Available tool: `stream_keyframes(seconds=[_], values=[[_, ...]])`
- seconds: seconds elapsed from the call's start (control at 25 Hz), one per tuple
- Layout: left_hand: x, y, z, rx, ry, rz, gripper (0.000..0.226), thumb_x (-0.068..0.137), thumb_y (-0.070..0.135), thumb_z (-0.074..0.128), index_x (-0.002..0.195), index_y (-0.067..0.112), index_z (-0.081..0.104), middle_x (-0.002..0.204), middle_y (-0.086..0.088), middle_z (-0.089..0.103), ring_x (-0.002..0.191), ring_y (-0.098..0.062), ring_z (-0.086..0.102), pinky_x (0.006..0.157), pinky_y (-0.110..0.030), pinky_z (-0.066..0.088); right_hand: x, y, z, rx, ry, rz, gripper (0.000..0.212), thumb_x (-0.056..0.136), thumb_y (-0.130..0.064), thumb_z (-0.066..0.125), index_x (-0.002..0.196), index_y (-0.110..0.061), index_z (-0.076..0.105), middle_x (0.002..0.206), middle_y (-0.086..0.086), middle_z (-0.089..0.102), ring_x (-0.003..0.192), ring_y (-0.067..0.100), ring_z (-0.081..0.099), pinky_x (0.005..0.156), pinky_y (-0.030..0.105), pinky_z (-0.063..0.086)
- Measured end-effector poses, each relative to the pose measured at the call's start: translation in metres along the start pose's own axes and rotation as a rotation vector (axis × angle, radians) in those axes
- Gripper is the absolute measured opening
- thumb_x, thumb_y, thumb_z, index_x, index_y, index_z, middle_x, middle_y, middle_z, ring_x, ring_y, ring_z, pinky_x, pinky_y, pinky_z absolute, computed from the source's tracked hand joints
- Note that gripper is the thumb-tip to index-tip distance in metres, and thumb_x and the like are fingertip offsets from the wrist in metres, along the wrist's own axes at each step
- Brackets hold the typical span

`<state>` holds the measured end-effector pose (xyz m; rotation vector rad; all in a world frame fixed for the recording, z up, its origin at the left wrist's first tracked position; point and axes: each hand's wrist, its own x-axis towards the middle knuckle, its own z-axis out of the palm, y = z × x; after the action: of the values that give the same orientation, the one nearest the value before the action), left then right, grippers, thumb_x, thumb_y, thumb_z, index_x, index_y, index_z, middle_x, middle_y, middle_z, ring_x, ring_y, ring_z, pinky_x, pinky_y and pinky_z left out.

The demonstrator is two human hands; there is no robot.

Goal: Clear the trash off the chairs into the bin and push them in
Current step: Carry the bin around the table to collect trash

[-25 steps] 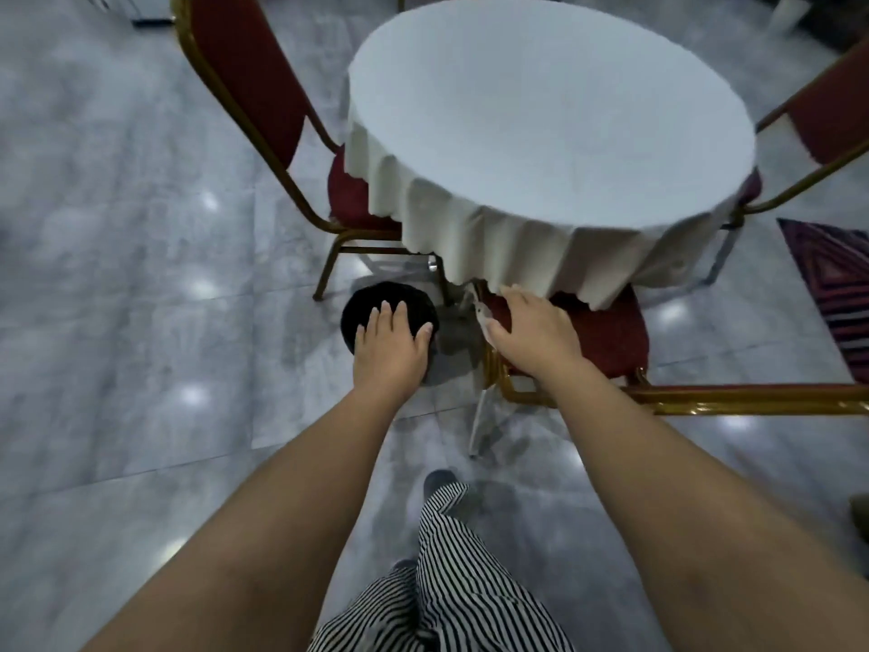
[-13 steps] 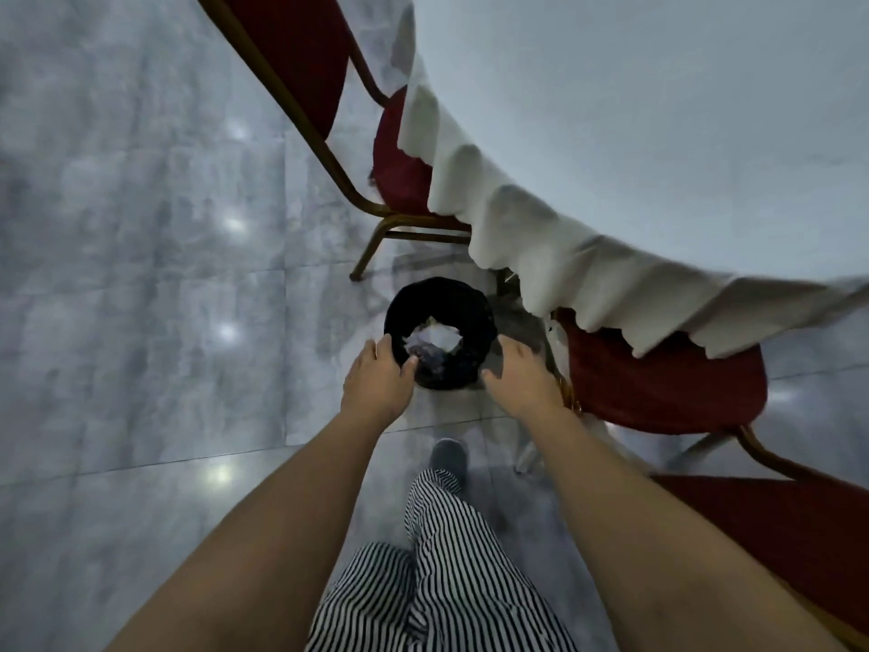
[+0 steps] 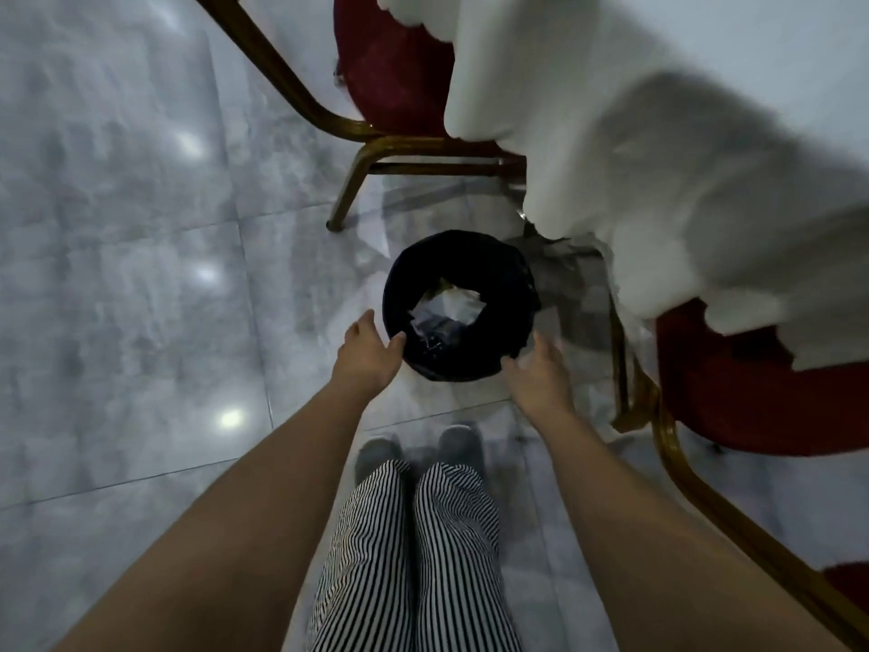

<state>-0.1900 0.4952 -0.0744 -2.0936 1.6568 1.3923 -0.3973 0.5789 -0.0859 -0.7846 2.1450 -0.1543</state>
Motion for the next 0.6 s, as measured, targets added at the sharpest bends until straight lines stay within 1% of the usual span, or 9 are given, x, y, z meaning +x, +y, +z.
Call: stream_keyframes(seconds=[0.08, 0.16, 0.28, 0.36, 0.4, 0.48, 0.6], values=[[0.040, -0.007, 0.014, -0.009, -0.021, -0.031, 0.075, 0.098, 0.044, 0.049, 0.155, 0.009, 0.015, 0.161, -0.018, 0.021, 0.146, -0.034, 0.027, 0.115, -0.042, 0.028, 0.041, 0.008, 0.019, 0.039, 0.038, 0.033, 0.069, 0.095, -0.033, 0.058, 0.152, -0.010, 0.027, 0.154, 0.018, 0.034, 0.136, 0.037, 0.041, 0.109, 0.043, 0.039], [0.069, -0.009, 0.028, -0.042, -0.035, -0.056, 0.073, 0.098, 0.042, 0.051, 0.155, 0.010, 0.018, 0.159, -0.018, 0.024, 0.141, -0.037, 0.035, 0.112, -0.043, 0.033, 0.074, 0.015, 0.031, 0.061, 0.071, 0.025, 0.069, 0.092, -0.032, 0.060, 0.151, -0.010, 0.030, 0.150, 0.019, 0.040, 0.133, 0.039, 0.044, 0.105, 0.043, 0.043], [0.114, -0.012, 0.052, -0.135, -0.030, -0.087, 0.069, 0.097, 0.039, 0.052, 0.153, 0.013, 0.022, 0.153, -0.020, 0.033, 0.133, -0.040, 0.044, 0.109, -0.046, 0.040, 0.120, 0.024, 0.048, 0.068, 0.049, 0.049, 0.078, 0.093, -0.037, 0.059, 0.156, -0.015, 0.018, 0.159, 0.012, 0.029, 0.139, 0.036, 0.038, 0.110, 0.043, 0.039], [0.138, -0.014, 0.063, -0.206, -0.024, -0.113, 0.073, 0.096, 0.040, 0.052, 0.155, 0.014, 0.018, 0.152, -0.021, 0.035, 0.133, -0.040, 0.044, 0.109, -0.048, 0.041, 0.144, 0.028, 0.054, 0.099, 0.031, 0.097, 0.084, 0.093, -0.039, 0.060, 0.158, -0.019, 0.011, 0.162, 0.008, 0.024, 0.142, 0.034, 0.035, 0.112, 0.043, 0.036], [0.150, -0.016, 0.068, -0.230, -0.019, -0.129, 0.075, 0.096, 0.042, 0.052, 0.155, 0.014, 0.016, 0.153, -0.021, 0.034, 0.134, -0.041, 0.044, 0.109, -0.050, 0.041, 0.156, 0.029, 0.057, 0.135, 0.029, 0.110, 0.086, 0.092, -0.038, 0.061, 0.158, -0.020, 0.010, 0.162, 0.007, 0.025, 0.142, 0.033, 0.035, 0.112, 0.042, 0.036], [0.166, -0.017, 0.074, -0.261, 0.006, -0.158, 0.076, 0.094, 0.045, 0.052, 0.155, 0.014, 0.017, 0.151, -0.021, 0.034, 0.131, -0.043, 0.045, 0.105, -0.053, 0.044, 0.172, 0.031, 0.064, 0.217, 0.037, 0.097, 0.083, 0.091, -0.035, 0.063, 0.157, -0.019, 0.016, 0.158, 0.008, 0.031, 0.140, 0.032, 0.039, 0.109, 0.041, 0.038], [0.181, -0.021, 0.084, -0.268, 0.067, -0.172, 0.077, 0.089, 0.052, 0.050, 0.152, 0.015, 0.026, 0.145, -0.020, 0.037, 0.126, -0.046, 0.047, 0.100, -0.057, 0.047, 0.183, 0.031, 0.070, 0.322, 0.085, 0.107, 0.064, 0.089, -0.027, 0.064, 0.146, -0.016, 0.038, 0.144, 0.011, 0.046, 0.128, 0.032, 0.051, 0.103, 0.039, 0.045]])
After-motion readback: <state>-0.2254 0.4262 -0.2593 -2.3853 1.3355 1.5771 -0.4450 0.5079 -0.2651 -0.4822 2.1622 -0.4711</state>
